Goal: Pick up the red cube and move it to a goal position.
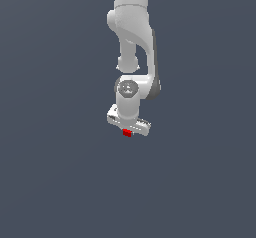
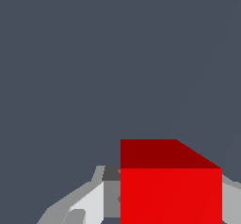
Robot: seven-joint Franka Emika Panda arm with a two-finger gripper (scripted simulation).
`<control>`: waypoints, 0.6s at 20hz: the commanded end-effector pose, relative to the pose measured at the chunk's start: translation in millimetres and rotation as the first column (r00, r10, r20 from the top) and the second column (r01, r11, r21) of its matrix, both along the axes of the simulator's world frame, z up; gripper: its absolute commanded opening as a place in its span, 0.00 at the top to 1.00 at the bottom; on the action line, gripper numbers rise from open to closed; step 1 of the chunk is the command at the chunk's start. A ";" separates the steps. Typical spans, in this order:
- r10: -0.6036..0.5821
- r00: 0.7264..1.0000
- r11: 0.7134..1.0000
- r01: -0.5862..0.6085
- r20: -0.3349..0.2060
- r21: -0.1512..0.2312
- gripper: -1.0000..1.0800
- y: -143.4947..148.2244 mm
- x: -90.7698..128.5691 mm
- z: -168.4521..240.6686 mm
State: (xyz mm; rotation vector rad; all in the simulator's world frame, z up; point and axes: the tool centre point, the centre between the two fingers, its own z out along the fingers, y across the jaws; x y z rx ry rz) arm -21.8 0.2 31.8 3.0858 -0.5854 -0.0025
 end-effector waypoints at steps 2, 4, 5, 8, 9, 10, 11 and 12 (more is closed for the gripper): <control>0.000 1.000 1.000 0.000 0.002 0.000 1.00 0.8 0.2 16.1; 0.000 1.000 1.000 0.000 0.002 0.001 1.00 1.2 -0.2 28.5; 0.000 1.000 1.000 0.000 0.002 0.001 1.00 1.5 -0.4 35.7; 0.000 1.000 1.000 0.000 0.002 0.001 1.00 2.6 -1.0 60.8; 0.000 1.000 1.000 0.000 0.002 0.001 1.00 3.0 -1.2 70.3; 0.000 1.000 1.000 0.000 0.002 0.001 1.00 3.4 -1.4 80.3; 0.000 1.000 1.000 0.000 0.002 0.001 1.00 3.9 -1.6 90.7; 0.000 1.000 1.000 0.000 0.002 0.001 1.00 4.4 -1.9 101.6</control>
